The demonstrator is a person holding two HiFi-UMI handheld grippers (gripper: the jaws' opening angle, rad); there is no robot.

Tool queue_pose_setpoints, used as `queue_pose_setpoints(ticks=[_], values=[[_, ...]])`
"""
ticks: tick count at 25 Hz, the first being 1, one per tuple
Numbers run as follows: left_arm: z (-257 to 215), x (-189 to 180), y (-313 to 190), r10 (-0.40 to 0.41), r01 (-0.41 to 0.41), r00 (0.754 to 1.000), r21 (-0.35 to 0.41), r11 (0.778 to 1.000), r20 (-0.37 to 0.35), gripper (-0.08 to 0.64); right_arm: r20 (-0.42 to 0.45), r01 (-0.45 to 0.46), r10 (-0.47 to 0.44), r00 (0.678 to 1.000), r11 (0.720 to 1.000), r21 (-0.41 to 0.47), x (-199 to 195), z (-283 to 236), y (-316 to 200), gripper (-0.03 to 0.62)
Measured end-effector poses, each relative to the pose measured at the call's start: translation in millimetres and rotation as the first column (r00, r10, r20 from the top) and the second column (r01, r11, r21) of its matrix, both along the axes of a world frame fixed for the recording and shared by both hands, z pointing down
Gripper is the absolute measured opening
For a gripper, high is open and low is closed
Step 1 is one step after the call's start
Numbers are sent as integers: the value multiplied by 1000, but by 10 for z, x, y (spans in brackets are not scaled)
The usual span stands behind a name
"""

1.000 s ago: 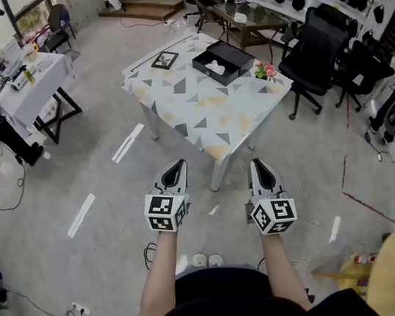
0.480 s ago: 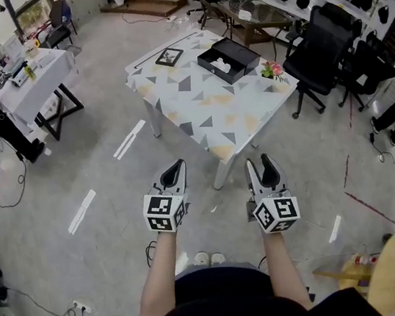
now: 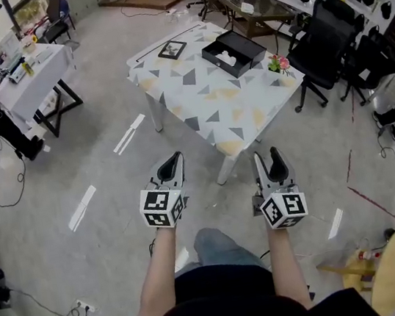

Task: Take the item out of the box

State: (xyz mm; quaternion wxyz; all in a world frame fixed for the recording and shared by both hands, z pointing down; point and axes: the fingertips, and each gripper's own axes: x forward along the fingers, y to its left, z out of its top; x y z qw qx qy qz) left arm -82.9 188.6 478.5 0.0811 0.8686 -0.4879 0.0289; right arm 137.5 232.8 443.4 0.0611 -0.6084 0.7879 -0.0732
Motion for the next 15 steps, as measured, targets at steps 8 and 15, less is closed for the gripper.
queue_pose_setpoints(ticks=[8,15], values=[[98,-151,-281,4,-3,1000,-2,1000,26,20,-22,-13,12,1000,1000,-22,-25,106,-414,218],[267,-278,-973,2,-2,1000,-17,1000,7,20,-111,-9,7,994,1000,-14,-44,192,-1129,218]])
